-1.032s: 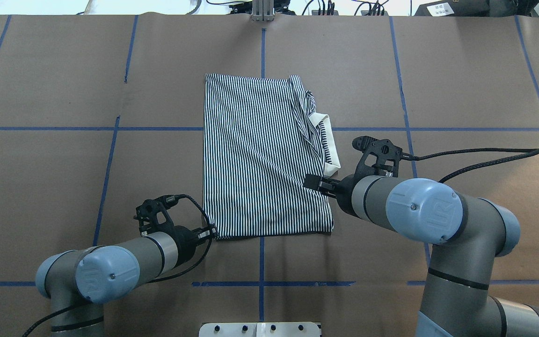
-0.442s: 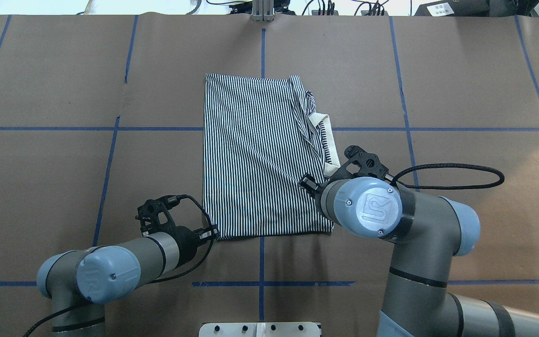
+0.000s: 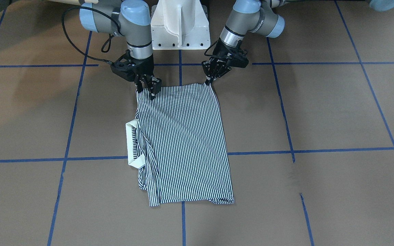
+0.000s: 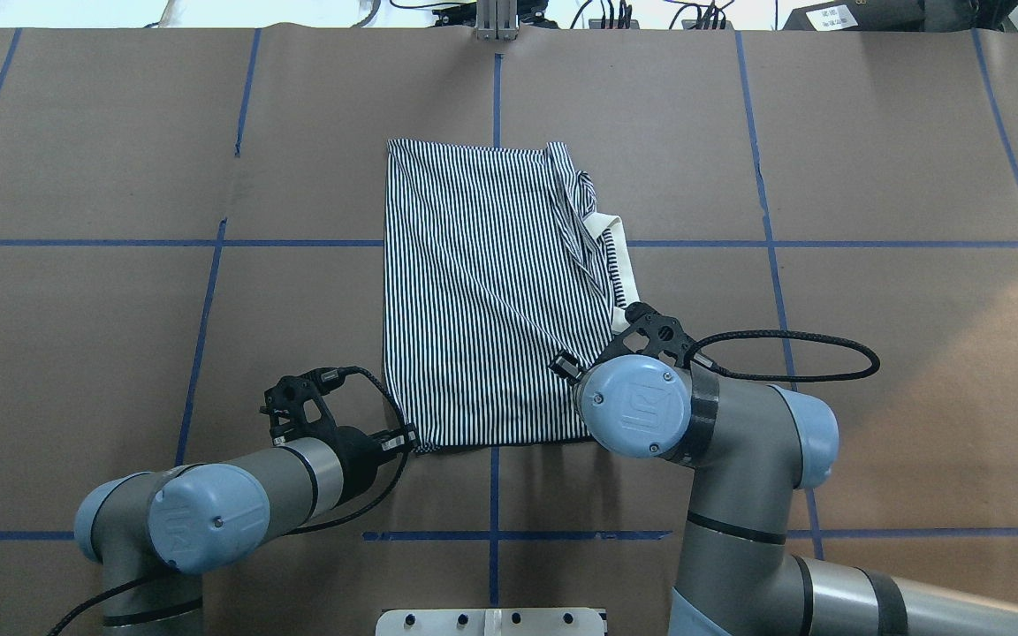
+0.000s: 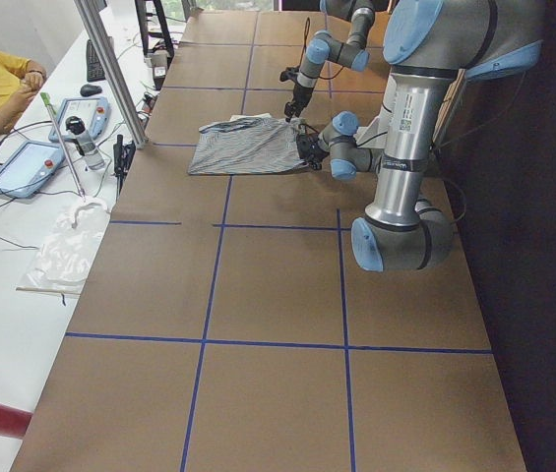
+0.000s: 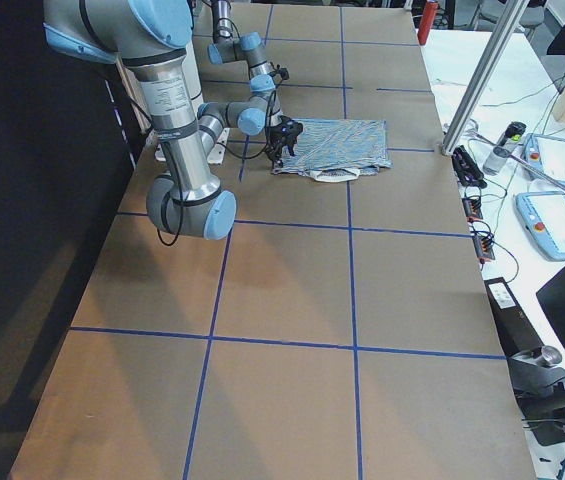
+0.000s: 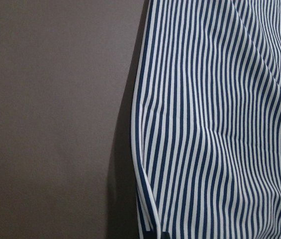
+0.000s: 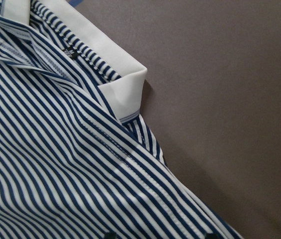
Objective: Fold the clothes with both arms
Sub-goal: 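Grasp the near shirt edge with both grippers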
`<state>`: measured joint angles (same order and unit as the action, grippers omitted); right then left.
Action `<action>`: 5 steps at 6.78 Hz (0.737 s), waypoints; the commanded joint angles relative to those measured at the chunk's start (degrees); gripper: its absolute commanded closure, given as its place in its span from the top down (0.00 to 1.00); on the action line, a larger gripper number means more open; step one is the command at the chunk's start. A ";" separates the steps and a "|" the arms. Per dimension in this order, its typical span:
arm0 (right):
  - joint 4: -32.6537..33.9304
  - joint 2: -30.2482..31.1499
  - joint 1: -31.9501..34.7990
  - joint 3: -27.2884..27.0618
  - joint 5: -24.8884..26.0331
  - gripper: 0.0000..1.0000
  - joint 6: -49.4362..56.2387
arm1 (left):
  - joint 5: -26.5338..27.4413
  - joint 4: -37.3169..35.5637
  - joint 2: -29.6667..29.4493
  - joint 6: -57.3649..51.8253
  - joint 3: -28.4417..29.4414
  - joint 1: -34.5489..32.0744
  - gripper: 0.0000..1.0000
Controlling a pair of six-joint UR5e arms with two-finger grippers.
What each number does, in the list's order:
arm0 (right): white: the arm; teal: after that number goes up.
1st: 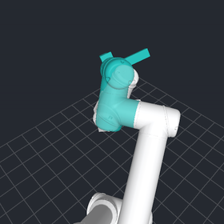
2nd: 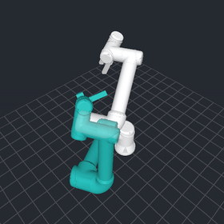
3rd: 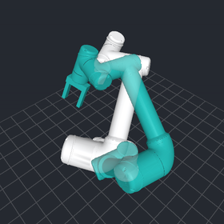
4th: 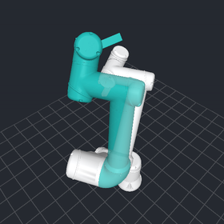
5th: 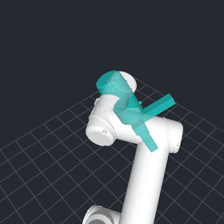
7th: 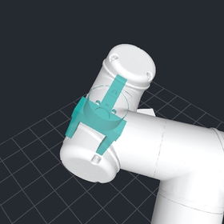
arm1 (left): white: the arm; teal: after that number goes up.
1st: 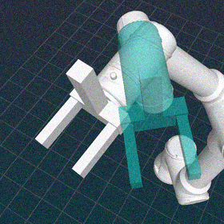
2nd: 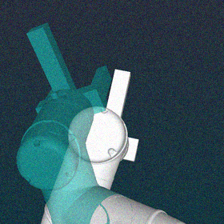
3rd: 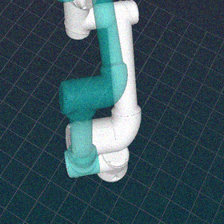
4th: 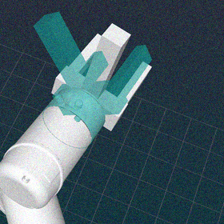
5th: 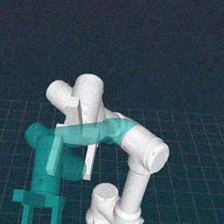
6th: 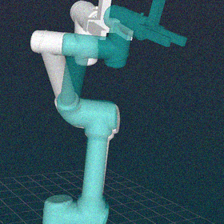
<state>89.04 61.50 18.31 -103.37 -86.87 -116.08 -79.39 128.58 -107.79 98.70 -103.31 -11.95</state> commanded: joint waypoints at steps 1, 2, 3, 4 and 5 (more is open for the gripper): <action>1.13 -1.20 -0.38 2.12 -0.06 0.68 0.06 | -0.07 0.00 -0.05 0.00 0.04 0.00 0.00; 1.58 -1.12 -0.38 2.12 -0.06 0.69 0.07 | -0.15 0.00 -0.05 -0.09 0.21 0.00 0.00; 1.58 -1.12 -0.65 2.21 -0.06 0.70 0.07 | -0.15 0.00 -0.05 -0.09 0.30 0.00 0.00; 1.58 -1.12 -0.74 2.29 0.03 0.68 -0.02 | -0.15 0.00 -0.05 -0.09 0.30 0.00 0.00; 1.58 -1.12 -0.74 2.29 0.12 0.52 -0.20 | -0.15 0.00 -0.05 -0.09 0.21 0.00 0.00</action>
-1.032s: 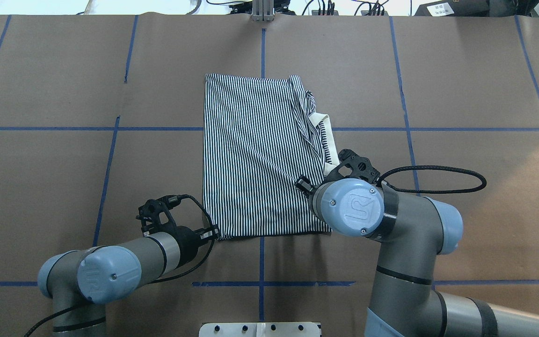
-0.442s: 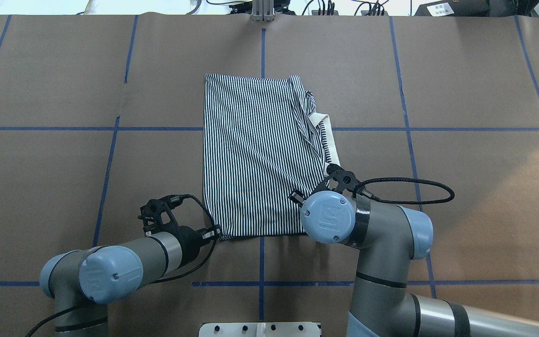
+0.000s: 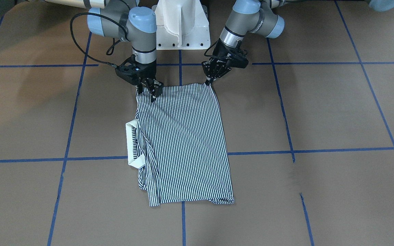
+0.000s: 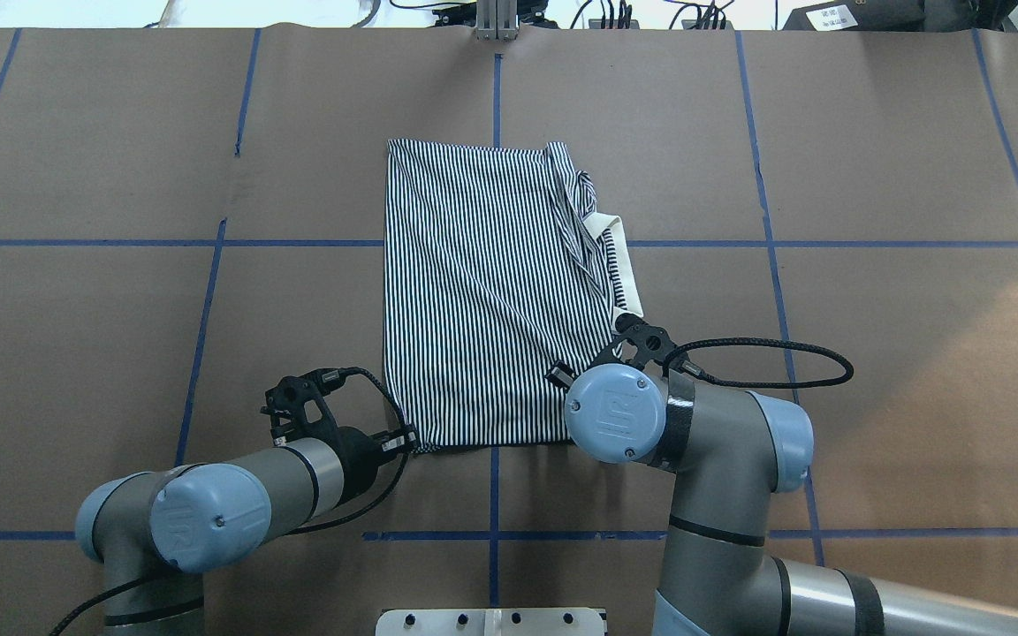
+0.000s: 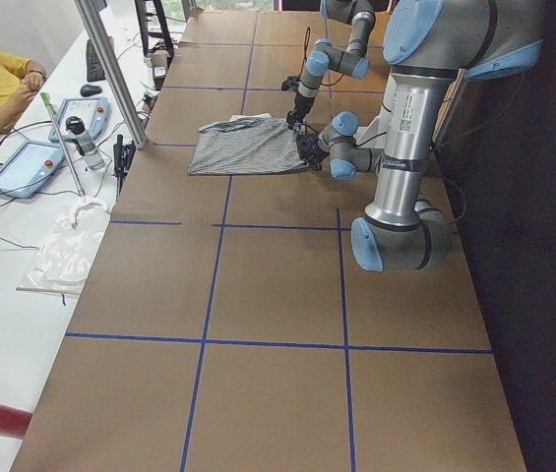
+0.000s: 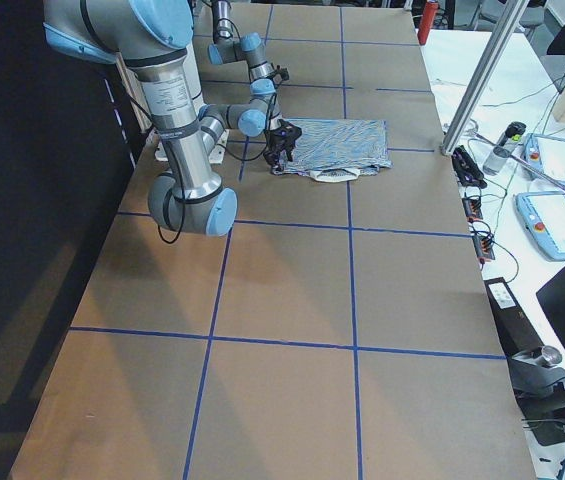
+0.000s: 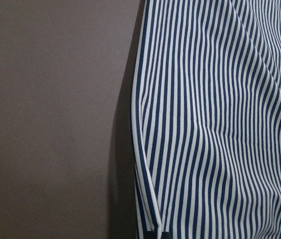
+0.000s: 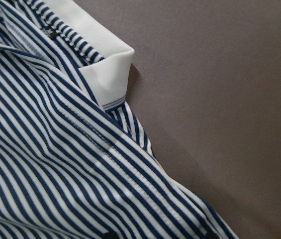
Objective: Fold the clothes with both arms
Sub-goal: 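Grasp the near shirt edge with both grippers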
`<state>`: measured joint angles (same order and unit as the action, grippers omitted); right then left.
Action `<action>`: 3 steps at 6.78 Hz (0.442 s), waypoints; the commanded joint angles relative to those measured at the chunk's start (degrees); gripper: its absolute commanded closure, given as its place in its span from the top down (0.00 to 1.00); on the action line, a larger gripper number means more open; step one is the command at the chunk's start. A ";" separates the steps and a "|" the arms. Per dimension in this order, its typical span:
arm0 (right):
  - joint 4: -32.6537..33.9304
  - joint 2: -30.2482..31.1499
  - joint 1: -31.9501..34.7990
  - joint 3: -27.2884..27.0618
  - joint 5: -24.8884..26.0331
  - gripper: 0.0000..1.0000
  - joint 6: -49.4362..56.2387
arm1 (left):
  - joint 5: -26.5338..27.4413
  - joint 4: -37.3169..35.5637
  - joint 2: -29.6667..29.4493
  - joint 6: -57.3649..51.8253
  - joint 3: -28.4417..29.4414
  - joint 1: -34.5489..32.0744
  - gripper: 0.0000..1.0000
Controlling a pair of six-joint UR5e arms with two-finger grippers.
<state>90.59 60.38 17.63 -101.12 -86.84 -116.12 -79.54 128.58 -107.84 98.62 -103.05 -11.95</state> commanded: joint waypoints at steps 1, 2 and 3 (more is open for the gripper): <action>-0.07 0.00 -0.06 0.14 0.18 0.29 -0.34 | 0.00 0.00 0.00 0.00 -0.05 0.00 0.00; -0.07 0.00 -0.06 0.14 0.27 0.01 -1.12 | 0.08 0.00 0.00 0.00 -0.05 0.00 0.00; -0.07 0.00 -0.06 0.14 0.45 0.00 -1.30 | 0.08 0.09 0.00 0.00 -0.22 0.00 0.00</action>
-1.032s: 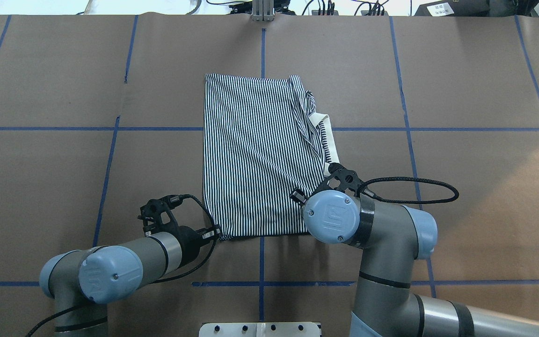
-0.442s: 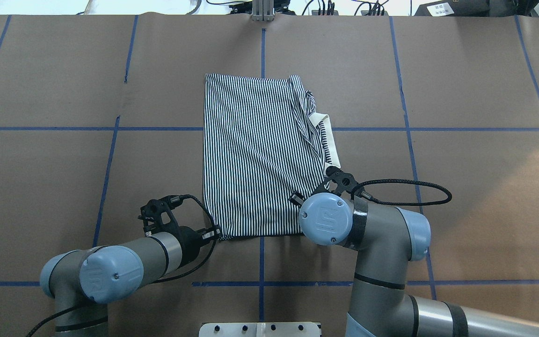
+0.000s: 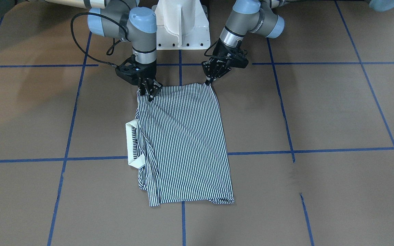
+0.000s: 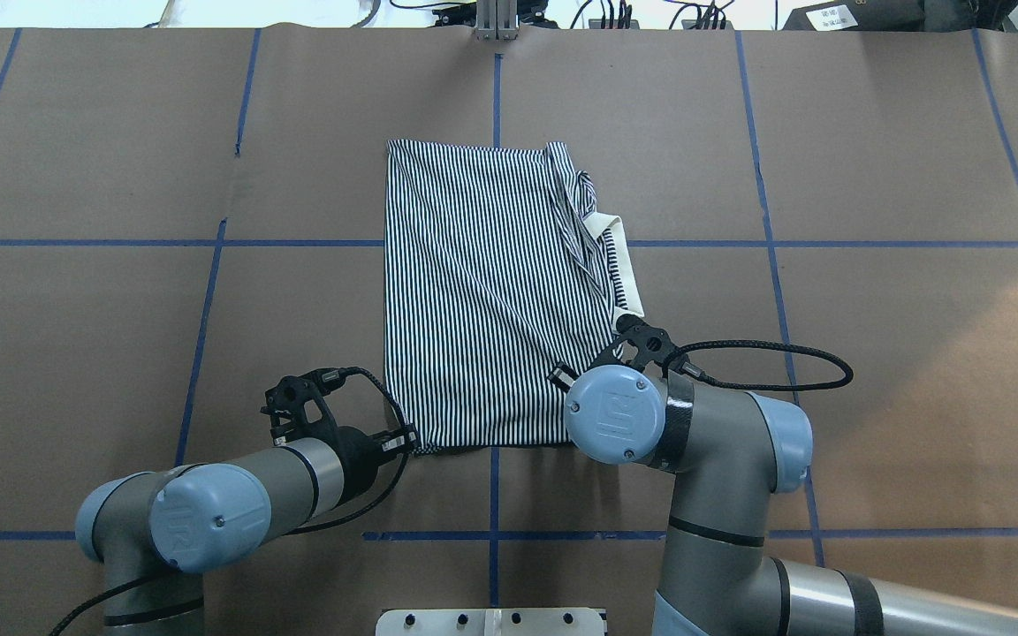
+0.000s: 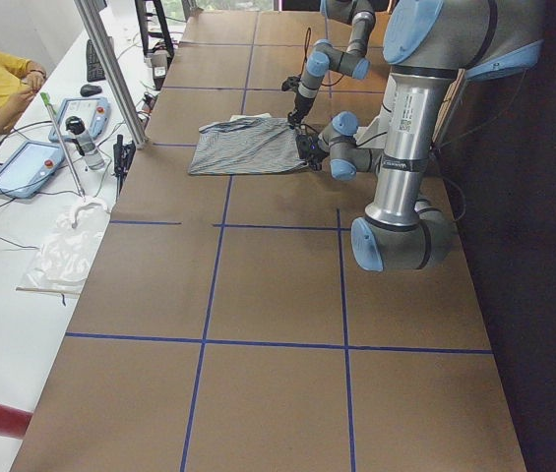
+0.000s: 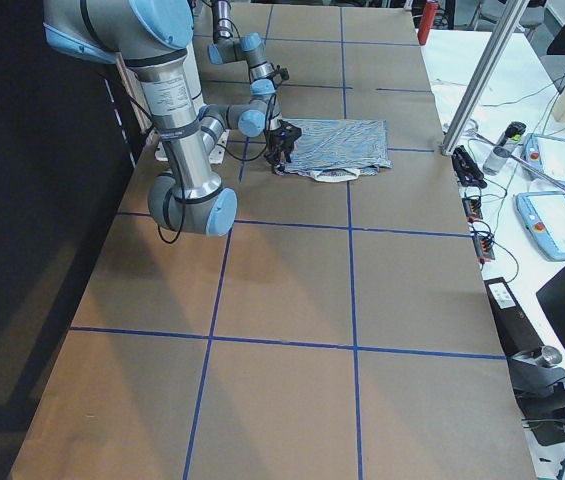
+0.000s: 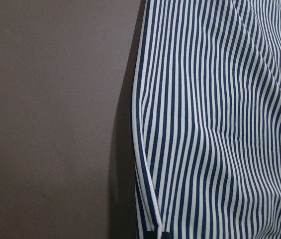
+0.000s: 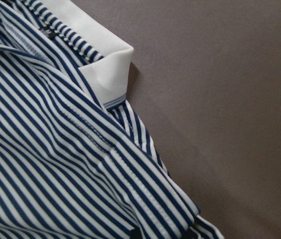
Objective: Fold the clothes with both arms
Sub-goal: 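Grasp the near shirt edge with both grippers, then lift the near edge with both grippers and fold it away from the robot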
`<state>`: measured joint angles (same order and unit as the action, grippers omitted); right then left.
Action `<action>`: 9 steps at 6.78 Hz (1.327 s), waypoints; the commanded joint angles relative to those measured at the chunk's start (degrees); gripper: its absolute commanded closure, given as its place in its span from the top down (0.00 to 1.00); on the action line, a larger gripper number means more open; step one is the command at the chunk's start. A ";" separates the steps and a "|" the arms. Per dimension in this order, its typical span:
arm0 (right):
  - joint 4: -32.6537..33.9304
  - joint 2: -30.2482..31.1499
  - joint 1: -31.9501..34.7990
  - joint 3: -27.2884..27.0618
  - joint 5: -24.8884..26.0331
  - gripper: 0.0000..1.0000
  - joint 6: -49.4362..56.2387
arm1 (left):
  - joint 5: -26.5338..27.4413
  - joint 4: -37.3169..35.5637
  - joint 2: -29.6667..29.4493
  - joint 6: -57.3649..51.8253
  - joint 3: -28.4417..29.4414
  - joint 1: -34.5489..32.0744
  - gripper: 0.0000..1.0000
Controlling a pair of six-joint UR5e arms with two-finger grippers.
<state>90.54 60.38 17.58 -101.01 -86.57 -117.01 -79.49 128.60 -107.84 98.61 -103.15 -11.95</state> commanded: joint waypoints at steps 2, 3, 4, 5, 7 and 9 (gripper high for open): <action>-0.01 0.00 0.17 -0.33 0.17 0.00 -0.59 | 0.03 -0.02 -0.44 -0.09 -0.30 0.00 0.00; 0.08 0.09 0.61 -1.98 0.09 0.00 -0.42 | -0.23 -0.19 -0.35 -0.61 -1.34 -0.09 0.00; 3.21 0.79 0.70 -8.00 -0.09 0.00 -0.24 | -2.49 -3.07 0.00 -2.09 -5.01 -0.52 0.00; 9.68 0.53 0.52 -14.85 -0.18 0.00 -0.41 | -3.56 -9.71 0.52 -2.20 -11.74 -0.53 0.00; 18.24 0.27 -3.07 -26.91 0.09 0.00 -1.90 | -7.14 -29.62 -0.44 -2.20 -29.47 -0.27 0.00; 19.77 0.09 -3.34 -27.06 0.17 0.00 -1.82 | -9.02 -37.36 -2.98 -2.37 -31.69 -0.26 0.00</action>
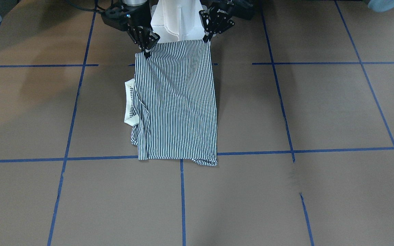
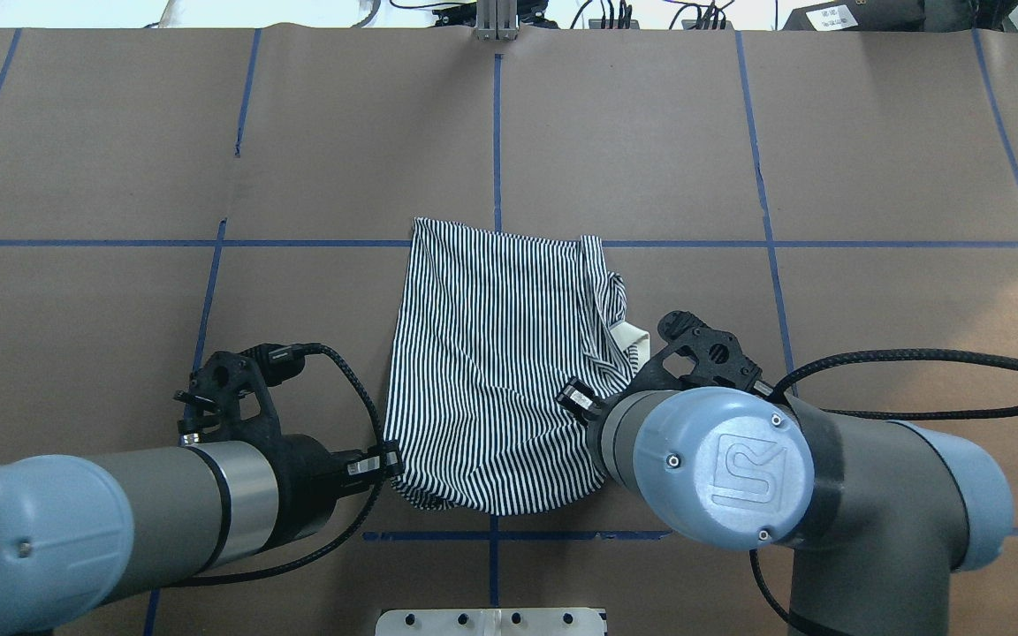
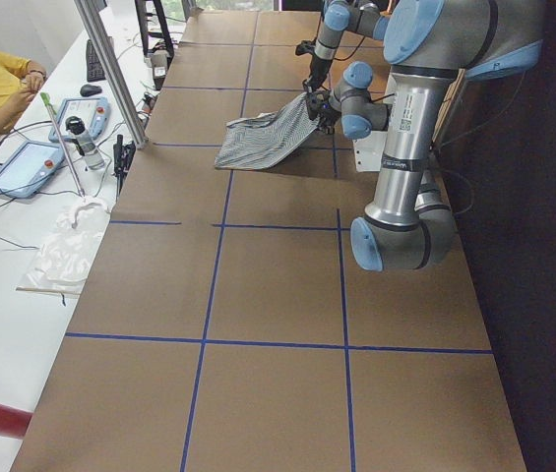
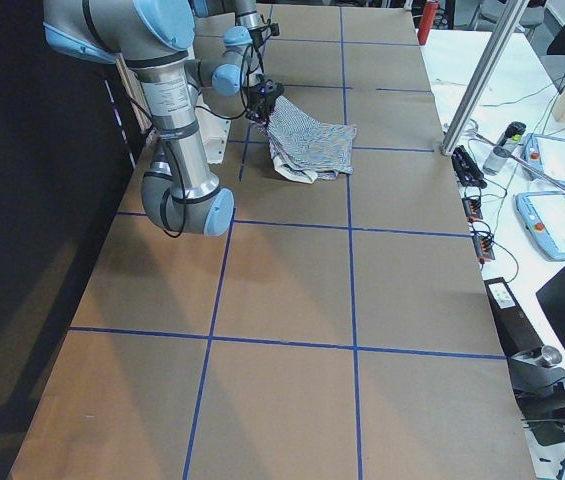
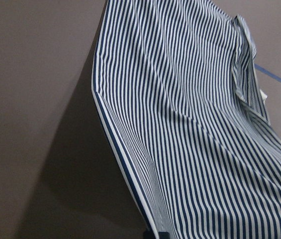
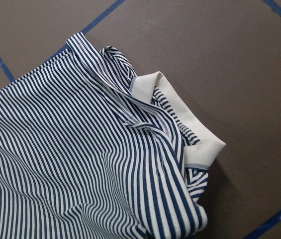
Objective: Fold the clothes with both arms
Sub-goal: 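Lift the near edge with both grippers and fold it away from the robot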
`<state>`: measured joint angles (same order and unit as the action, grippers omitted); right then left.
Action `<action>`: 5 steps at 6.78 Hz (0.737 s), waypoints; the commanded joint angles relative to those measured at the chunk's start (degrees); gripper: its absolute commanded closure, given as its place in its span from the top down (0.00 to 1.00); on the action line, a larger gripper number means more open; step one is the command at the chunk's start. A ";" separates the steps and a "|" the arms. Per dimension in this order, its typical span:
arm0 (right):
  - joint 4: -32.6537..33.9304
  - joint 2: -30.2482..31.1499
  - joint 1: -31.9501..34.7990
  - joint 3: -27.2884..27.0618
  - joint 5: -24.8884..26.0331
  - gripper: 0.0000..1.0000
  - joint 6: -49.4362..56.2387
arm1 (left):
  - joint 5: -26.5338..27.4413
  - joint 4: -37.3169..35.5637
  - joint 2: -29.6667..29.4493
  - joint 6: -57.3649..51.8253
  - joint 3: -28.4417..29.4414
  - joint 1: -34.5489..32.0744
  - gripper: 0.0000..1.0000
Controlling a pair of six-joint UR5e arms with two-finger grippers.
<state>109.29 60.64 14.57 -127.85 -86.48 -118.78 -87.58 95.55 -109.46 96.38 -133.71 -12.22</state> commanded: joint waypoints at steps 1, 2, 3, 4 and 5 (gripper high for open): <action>0.58 -0.26 -0.33 2.40 0.26 0.00 0.65 | -0.66 -4.32 -2.50 -1.36 1.41 -0.95 0.00; -1.43 -0.26 1.50 3.73 0.78 0.00 2.57 | -0.83 -4.32 -4.34 -5.11 4.48 -4.01 0.00; -5.02 -0.78 4.47 7.84 0.70 0.00 3.20 | -0.92 -4.06 -6.70 -7.67 9.56 -7.35 0.00; -7.84 -3.84 7.55 13.88 0.35 0.00 5.21 | -0.92 -3.97 -9.25 -11.27 13.79 -10.69 0.00; -9.52 -6.30 9.84 18.81 0.17 0.00 6.45 | -1.10 -1.79 -9.71 -13.30 16.35 -14.11 0.00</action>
<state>102.23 57.13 21.48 -114.93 -86.08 -113.96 -88.54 92.07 -117.85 85.95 -121.02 -22.44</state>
